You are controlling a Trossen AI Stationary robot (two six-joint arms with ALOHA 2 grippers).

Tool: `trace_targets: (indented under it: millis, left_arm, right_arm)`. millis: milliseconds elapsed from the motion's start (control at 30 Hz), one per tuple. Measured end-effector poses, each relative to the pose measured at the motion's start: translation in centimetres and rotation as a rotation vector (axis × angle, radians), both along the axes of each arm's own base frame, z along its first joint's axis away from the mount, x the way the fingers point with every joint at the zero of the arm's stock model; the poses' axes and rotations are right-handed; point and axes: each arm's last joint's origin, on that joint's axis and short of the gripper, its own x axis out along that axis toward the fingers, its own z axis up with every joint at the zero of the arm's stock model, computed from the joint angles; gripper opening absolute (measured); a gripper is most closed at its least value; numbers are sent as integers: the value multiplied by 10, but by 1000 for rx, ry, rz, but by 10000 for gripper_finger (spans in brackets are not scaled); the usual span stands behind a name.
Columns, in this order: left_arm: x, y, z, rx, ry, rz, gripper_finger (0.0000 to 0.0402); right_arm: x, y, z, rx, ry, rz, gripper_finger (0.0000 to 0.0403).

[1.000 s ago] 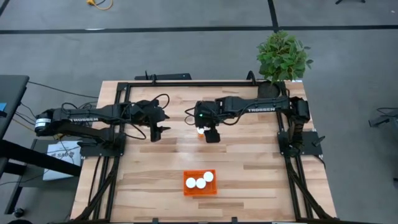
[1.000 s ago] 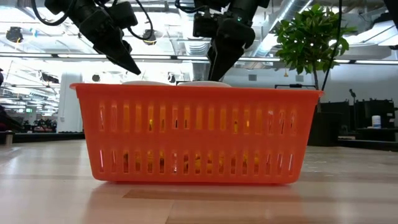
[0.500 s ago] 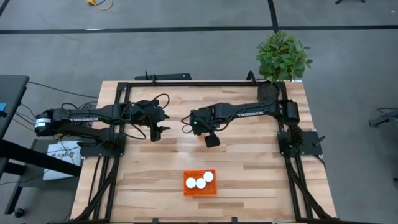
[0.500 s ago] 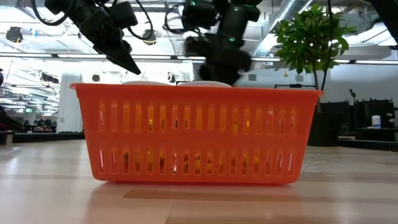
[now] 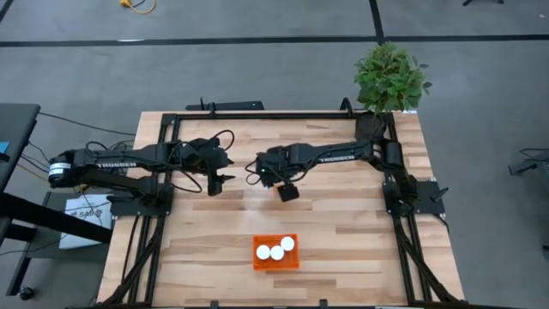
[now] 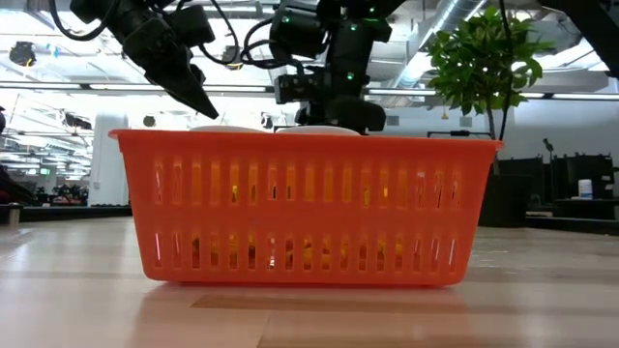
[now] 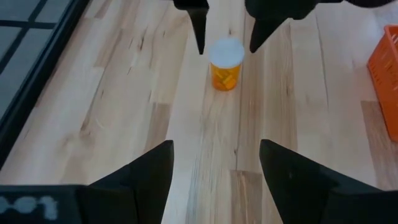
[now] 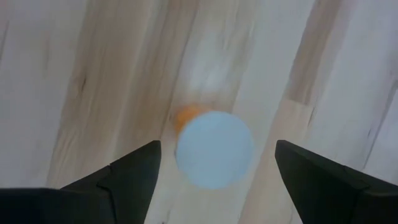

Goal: Pick and place pill bottles into a basket
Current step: Put the orange pill bottle into the orange bin

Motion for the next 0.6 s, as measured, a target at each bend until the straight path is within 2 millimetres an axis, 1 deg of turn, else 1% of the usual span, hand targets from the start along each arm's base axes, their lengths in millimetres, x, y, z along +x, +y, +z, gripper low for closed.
trace_targets:
  millis: [300, 467, 600]
  left_arm:
    - [0, 0, 0, 6, 5, 5, 229]
    - [0, 0, 0, 6, 5, 6, 229]
    - [0, 0, 0, 6, 5, 6, 229]
  right_arm:
    - [0, -5, 0, 2, 0, 2, 311]
    - [0, -5, 0, 19, -1, 18, 311]
    - [2, -5, -6, 23, 8, 30, 311]
